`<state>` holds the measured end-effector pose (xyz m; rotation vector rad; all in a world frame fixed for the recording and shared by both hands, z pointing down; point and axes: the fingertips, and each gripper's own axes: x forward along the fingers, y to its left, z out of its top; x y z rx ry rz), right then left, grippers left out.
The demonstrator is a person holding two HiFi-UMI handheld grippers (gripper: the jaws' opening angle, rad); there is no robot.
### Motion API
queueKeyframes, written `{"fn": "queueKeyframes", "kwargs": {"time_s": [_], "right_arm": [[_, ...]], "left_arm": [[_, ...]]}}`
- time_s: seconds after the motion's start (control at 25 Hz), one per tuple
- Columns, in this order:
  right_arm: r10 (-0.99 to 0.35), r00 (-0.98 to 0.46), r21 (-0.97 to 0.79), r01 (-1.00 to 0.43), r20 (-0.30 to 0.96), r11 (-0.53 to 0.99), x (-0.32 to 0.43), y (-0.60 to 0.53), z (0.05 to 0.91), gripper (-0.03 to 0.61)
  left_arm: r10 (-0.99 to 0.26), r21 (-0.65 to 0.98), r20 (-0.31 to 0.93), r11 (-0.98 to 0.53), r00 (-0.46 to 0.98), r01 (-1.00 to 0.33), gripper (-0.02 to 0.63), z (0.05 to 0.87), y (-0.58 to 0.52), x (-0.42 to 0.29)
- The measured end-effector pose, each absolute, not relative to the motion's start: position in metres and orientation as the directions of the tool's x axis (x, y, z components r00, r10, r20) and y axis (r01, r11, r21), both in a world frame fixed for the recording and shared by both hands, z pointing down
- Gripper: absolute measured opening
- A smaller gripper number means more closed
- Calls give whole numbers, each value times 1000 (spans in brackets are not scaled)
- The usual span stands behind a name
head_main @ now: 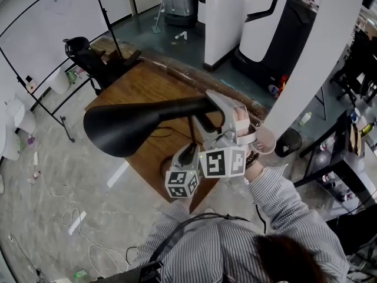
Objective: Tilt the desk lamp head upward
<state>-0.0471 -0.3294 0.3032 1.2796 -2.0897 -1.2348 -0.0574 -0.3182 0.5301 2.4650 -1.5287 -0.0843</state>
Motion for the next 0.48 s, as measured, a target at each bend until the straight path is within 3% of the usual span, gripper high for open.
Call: {"fn": "queueKeyframes", "kwargs": {"time_s": [0.48], "right_arm": [[-832,-548,809,-525,-83,266,-43,-329,305,250]], "left_arm": [[-760,261,59,-614,647,-745,60,527,-320,-51]]}}
